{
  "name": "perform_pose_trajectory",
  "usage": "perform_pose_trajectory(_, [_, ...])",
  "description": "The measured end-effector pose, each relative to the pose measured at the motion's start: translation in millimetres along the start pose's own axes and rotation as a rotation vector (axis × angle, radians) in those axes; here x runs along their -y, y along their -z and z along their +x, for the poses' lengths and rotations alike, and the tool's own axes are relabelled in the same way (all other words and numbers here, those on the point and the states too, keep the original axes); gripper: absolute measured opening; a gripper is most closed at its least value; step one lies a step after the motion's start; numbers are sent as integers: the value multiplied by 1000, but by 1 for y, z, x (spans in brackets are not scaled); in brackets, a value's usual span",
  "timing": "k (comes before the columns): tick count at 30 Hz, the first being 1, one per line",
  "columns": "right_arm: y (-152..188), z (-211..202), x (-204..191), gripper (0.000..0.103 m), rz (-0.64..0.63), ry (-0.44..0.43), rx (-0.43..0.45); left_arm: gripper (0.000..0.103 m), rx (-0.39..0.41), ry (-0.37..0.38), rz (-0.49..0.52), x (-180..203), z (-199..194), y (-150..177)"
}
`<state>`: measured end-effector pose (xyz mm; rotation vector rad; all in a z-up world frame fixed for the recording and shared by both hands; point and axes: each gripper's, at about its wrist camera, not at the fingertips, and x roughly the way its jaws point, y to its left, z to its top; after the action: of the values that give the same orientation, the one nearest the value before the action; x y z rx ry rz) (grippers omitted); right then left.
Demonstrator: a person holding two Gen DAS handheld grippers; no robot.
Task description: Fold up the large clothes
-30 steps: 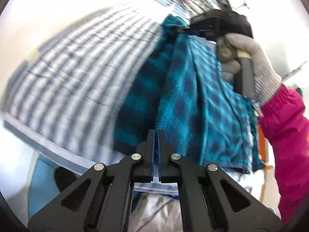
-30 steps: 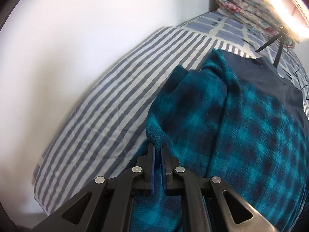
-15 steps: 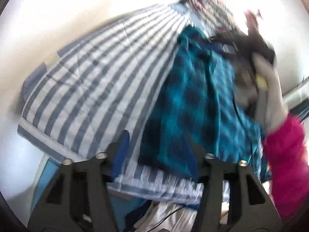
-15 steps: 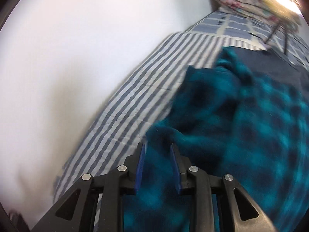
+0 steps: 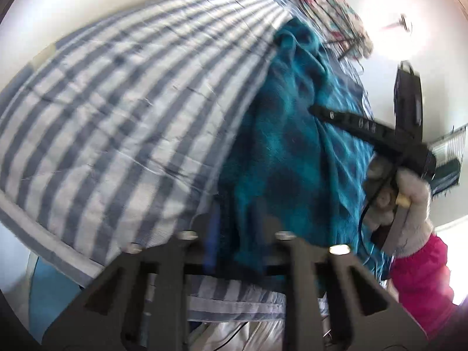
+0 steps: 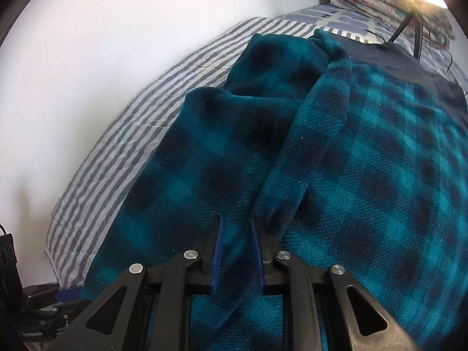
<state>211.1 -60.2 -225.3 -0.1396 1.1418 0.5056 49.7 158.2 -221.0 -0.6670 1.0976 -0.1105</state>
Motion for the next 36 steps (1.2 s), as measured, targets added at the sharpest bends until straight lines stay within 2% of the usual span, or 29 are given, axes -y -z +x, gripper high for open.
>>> perform_pose_trajectory(2, [-4, -3, -4, 18, -5, 10, -19, 7, 19, -15, 18, 6, -4, 3])
perform_pose_trajectory(5, [-12, -20, -10, 32, 13, -36, 4, 6, 44, 5, 15, 10, -13, 3])
perform_pose_trajectory(7, [-24, -31, -15, 55, 37, -98, 21, 6, 70, 4, 36, 17, -22, 5])
perform_pose_trajectory(9, [-36, -31, -23, 68, 49, -138, 14, 5, 86, 5, 60, 23, -27, 6])
perform_pose_trajectory(11, [-49, -26, -32, 68, 51, -135, -7, 5, 101, 3, 93, 34, -29, 7])
perform_pose_trajectory(16, [-79, 6, -53, 68, 72, -48, -52, 5, 115, 21, 138, 58, -28, 7])
perform_pose_trajectory(19, [-86, 28, -63, 68, 47, 52, -99, 5, 116, 22, 155, 65, -24, 8])
perform_pose_trajectory(23, [-78, 56, -71, 68, 6, 165, -163, 4, 104, 28, 156, 71, -17, 11])
perform_pose_trajectory(26, [-71, 60, -71, 57, -10, 213, -158, 4, 104, 24, 175, 81, -14, 14])
perform_pose_trajectory(28, [-67, 54, -64, 36, 1, 228, -148, 4, 113, 16, 195, 88, -14, 17])
perform_pose_trajectory(30, [-66, 48, -54, 22, 21, 215, -137, 4, 120, 8, 217, 96, -14, 21])
perform_pose_trajectory(31, [-65, 45, -49, 15, 35, 196, -127, 4, 123, 3, 230, 101, -14, 22])
perform_pose_trajectory(33, [-63, 35, -32, 9, 82, 110, -89, 4, 127, -5, 260, 112, -13, 25])
perform_pose_trajectory(34, [-62, 30, -22, 8, 113, 71, -76, 4, 132, -12, 281, 117, -12, 28])
perform_pose_trajectory(36, [-58, 17, 4, 7, 211, -65, -16, 4, 142, -26, 329, 135, -7, 34])
